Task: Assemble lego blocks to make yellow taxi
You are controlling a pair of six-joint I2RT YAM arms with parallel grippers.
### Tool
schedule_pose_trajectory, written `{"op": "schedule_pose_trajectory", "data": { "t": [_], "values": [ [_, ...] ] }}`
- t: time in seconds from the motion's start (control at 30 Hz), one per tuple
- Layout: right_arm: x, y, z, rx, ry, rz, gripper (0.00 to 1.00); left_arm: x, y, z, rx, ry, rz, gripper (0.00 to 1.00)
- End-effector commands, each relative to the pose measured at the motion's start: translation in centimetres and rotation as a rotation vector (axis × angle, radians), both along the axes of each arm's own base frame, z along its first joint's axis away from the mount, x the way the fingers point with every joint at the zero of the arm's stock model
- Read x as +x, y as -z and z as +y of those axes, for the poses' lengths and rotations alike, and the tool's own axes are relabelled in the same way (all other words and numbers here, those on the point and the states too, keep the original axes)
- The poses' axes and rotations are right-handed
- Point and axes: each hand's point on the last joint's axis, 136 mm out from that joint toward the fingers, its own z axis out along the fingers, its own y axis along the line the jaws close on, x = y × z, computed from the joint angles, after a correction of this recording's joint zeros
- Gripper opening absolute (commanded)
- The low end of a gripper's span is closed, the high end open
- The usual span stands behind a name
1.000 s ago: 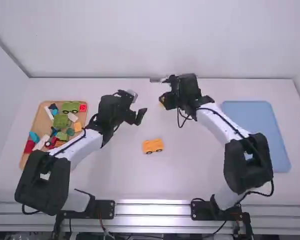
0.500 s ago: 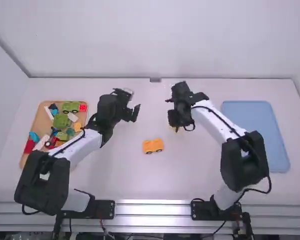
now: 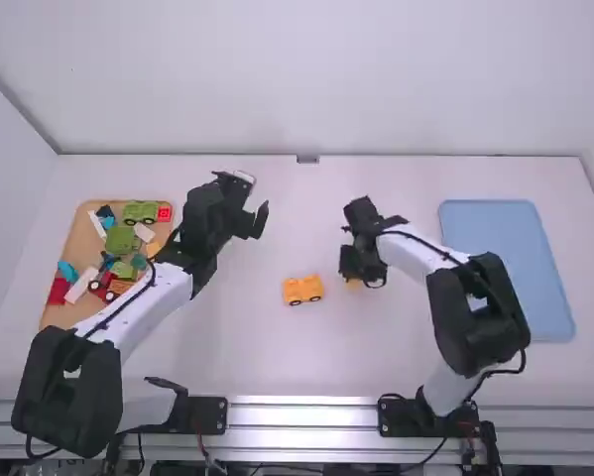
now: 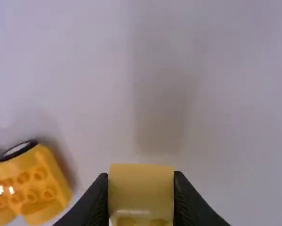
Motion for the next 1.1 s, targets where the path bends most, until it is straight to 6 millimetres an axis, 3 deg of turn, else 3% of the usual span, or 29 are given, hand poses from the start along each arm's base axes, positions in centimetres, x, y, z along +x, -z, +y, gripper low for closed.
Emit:
{"op": "schedule_pose_trajectory", "data": {
  "t": [0.0,0.1,0.2,0.27,0.43,0.53,0.7,1.07],
  "values": [
    [-0.8,1.1,-0.3,0.051,0.055,0.048,0.17,0.4,-1.8,0.3,0.004,-0.013,-0.042,0.99],
    [-0.5,1.5,-0.3,0.112,0.077,0.040,0.19,0.3,-1.7,0.5,0.006,-0.016,-0.035,0.99],
    [0.1,1.7,-0.2,0.189,0.250,0.059,0.18,0.3,-1.7,0.4,0.006,-0.015,-0.037,0.99],
    [0.4,1.7,-0.8,0.209,0.436,0.098,0.00,0.3,-1.7,0.2,0.005,-0.010,-0.036,0.99],
    [0.6,1.1,0.0,0.311,0.528,0.155,0.00,0.3,-1.7,0.2,0.005,-0.008,-0.036,0.99],
    [1.0,1.1,-0.5,0.324,0.661,0.177,0.00,0.3,-1.7,0.4,0.003,-0.012,-0.035,0.99],
    [-0.4,2.0,-2.4,0.223,1.058,0.274,0.00,0.3,-1.7,0.4,-0.016,-0.020,-0.030,0.99],
    [-1.6,2.3,-3.1,0.170,1.332,0.334,0.00,0.3,-1.6,0.3,-0.015,-0.019,-0.027,0.99]
  ]
}}
